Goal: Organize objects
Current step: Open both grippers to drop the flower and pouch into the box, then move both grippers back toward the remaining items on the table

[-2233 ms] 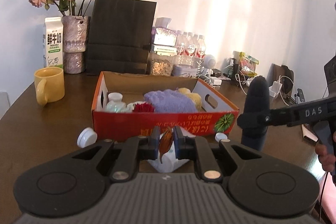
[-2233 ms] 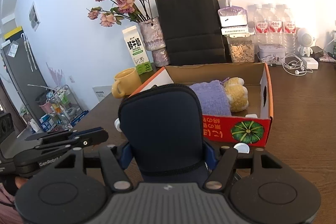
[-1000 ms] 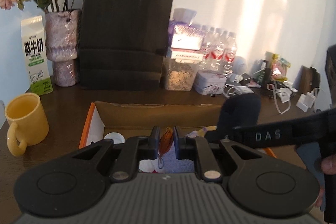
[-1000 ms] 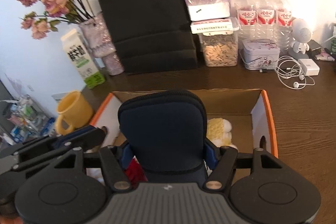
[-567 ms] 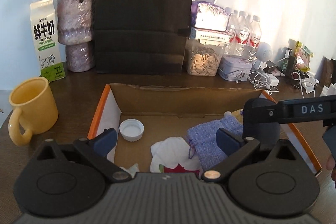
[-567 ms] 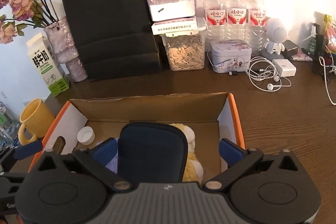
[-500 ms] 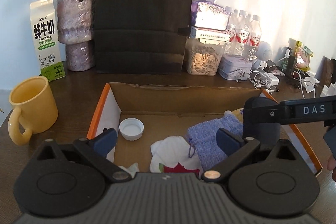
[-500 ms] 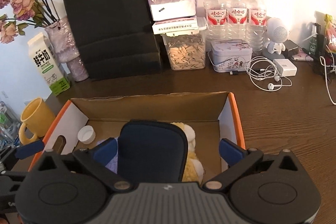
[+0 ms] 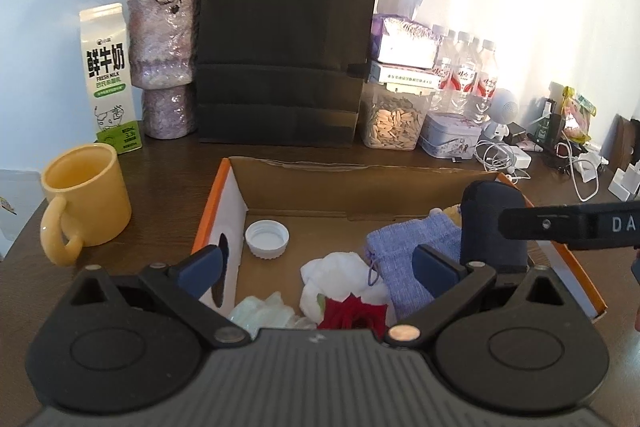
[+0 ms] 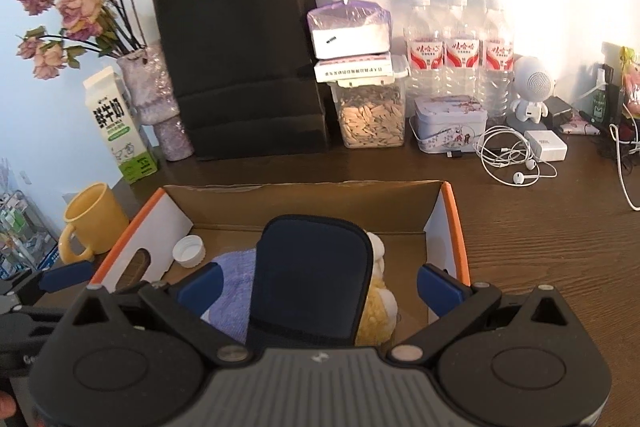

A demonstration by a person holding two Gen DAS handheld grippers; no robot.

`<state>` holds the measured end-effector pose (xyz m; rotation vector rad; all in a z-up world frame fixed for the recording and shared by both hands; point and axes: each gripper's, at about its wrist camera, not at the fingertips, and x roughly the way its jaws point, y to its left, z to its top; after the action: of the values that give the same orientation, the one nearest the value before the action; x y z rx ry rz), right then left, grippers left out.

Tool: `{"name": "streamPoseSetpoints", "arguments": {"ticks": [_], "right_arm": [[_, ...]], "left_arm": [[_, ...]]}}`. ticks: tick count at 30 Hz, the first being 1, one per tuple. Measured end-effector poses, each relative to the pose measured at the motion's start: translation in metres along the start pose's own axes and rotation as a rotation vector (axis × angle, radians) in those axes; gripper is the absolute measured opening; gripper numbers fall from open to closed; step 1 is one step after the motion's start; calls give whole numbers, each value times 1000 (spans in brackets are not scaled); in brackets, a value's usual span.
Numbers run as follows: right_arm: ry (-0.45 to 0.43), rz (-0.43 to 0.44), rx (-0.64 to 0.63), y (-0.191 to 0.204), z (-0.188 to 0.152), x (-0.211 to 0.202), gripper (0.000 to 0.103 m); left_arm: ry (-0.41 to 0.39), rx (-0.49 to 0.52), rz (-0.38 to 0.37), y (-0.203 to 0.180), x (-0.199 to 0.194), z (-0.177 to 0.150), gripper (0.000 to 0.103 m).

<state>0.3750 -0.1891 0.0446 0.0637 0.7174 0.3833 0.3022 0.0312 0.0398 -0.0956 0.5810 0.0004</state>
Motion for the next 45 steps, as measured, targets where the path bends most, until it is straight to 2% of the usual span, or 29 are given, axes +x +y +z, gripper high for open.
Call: {"name": "streamPoseSetpoints", "arguments": {"ticks": [10,21,32,37,40,45], "right_arm": [[-40,21,-60,2,-36,-40,103],[-52,52,-114,8,-88,-78,103],[-30,79,-113,3,-150,-102,103],[-42,80,-36,-7,-183,-112,103],[-49,93,12,-11,-196,-116,103],[-54,56,-42,-2,-200,-119,103]], "left_arm": [[-43,11,-15,3,-38,-21,103],[-59,26,-22,6,-77,-58,103],[-30,-12,-15,16,-112,-113,103],[-38,-99,-4,24,-128,-137,103],[-29,-83,2,24,-132,-142,103],[-40,-69,6,20,-135,-142,103]]}}
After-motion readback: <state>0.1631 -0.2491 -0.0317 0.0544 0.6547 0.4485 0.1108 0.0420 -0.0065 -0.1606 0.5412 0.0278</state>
